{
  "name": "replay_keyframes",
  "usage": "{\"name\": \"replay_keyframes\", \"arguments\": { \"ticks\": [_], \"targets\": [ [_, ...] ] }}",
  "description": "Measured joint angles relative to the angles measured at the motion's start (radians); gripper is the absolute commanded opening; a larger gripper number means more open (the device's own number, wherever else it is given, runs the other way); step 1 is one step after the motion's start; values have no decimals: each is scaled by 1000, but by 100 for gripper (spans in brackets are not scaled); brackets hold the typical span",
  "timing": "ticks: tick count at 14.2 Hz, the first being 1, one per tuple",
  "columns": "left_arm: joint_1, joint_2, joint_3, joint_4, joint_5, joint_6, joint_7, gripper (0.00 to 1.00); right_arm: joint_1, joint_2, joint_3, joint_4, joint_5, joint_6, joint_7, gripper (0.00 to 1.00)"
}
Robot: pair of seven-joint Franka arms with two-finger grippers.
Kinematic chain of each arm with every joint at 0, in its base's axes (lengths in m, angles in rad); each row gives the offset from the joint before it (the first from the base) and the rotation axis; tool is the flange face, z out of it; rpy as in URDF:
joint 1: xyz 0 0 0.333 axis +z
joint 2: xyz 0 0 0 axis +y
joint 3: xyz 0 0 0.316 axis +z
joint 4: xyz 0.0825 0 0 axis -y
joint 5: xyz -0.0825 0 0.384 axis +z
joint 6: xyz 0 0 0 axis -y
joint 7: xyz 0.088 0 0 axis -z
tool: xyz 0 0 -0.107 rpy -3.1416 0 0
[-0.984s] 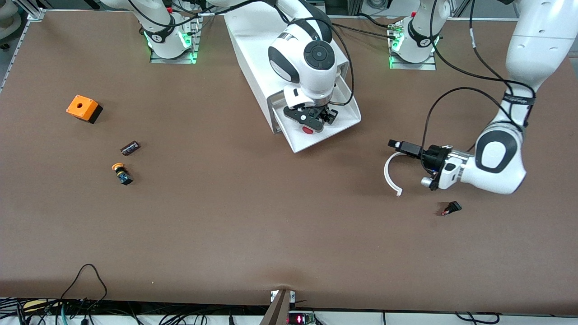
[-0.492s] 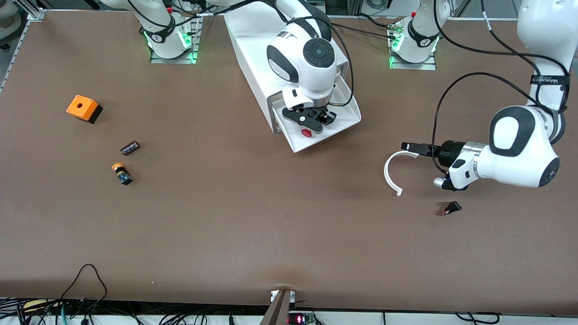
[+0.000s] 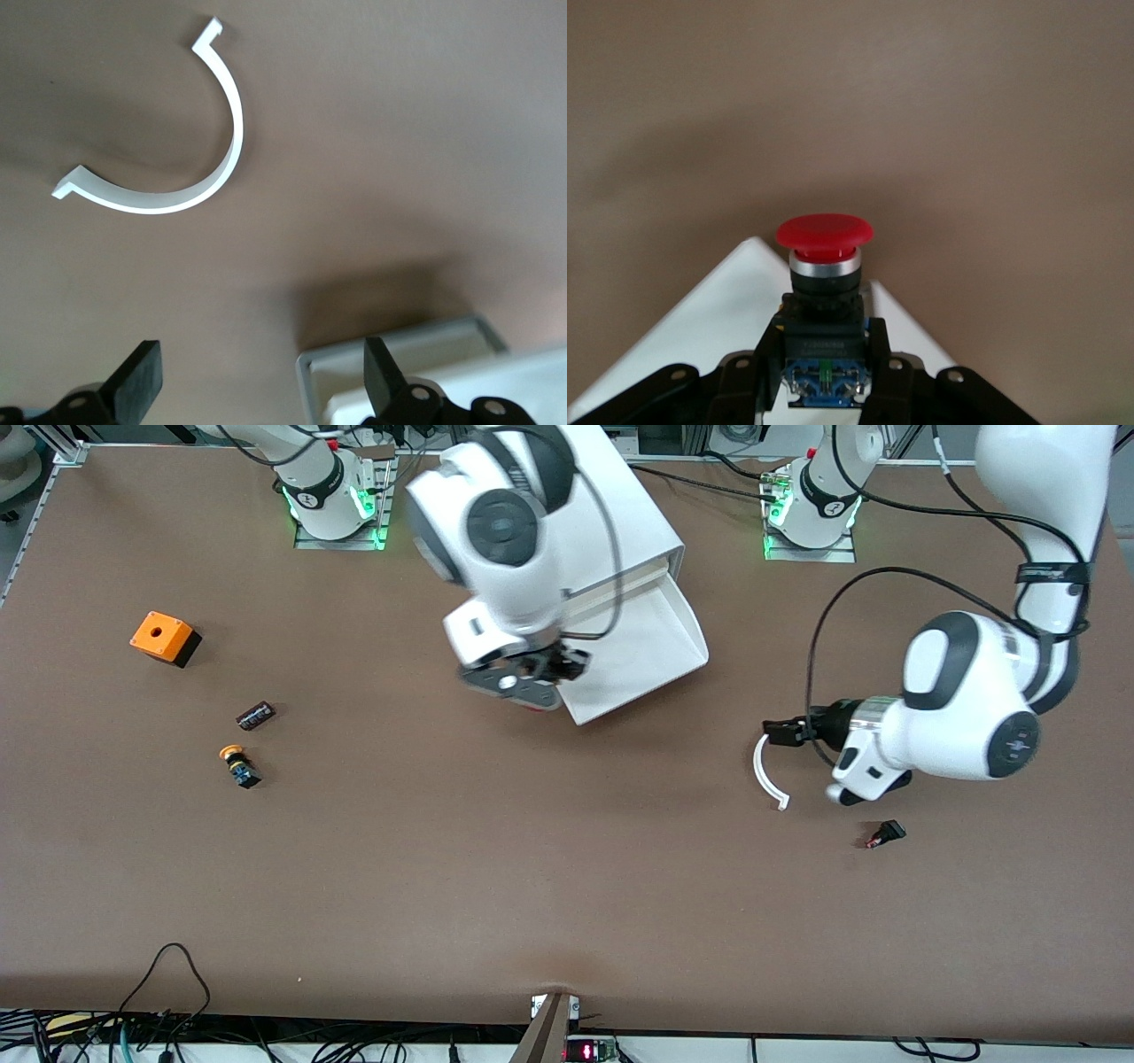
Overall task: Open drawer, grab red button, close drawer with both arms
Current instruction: 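Lift the red button out with the right gripper while the left gripper returns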
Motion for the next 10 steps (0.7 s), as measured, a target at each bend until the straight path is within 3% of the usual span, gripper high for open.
{"name": "replay_keyframes", "arguments": {
  "ticks": [5,7,10],
  "targets": [
    [-165,20,-10,-26,105,136,-300,100,-91,-62,-138,-143,8,-43,-440,0],
    [-220,28,-11,-57,126,206,-385,100,-93,-113,-201,-266,11,-8,-563,0],
    [-301,32,-13,-130,144,343,-466,100,-94,-239,-289,-541,12,132,-725,0]
  ]
}}
